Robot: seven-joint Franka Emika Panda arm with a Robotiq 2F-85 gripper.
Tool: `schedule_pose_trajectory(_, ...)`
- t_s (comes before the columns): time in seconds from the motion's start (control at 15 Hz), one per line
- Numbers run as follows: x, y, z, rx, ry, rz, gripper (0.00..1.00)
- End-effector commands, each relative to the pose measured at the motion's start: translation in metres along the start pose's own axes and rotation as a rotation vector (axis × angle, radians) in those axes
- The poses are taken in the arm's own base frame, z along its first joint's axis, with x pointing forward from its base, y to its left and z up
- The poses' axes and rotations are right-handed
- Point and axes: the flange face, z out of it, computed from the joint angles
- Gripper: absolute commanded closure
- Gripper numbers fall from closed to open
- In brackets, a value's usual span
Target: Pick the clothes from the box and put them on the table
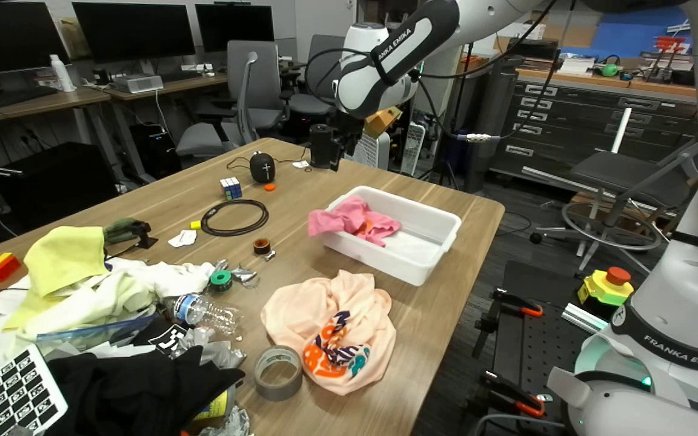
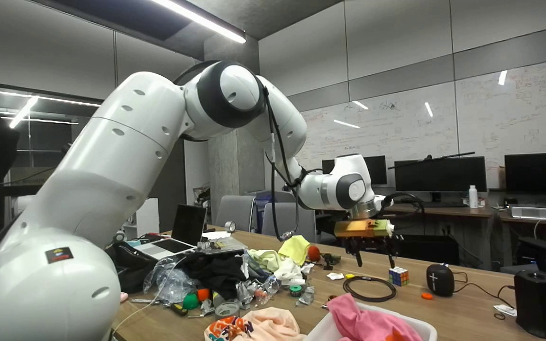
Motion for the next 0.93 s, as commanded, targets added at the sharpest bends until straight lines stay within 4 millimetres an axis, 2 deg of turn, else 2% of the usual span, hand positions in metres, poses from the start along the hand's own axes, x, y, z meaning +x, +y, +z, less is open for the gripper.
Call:
schedule_pose_trajectory(0.0, 0.006, 0.013, 0.020, -0.032, -0.004, 0.030, 0.00)
schedule_pose_trajectory(0.33, 0.001, 0.017, 0.046, -0.030, -0.036, 0.051, 0.00)
schedule_pose_trajectory(0.87, -0.019, 0.004, 0.081, 0.007, -0.112, 0.013, 0.00)
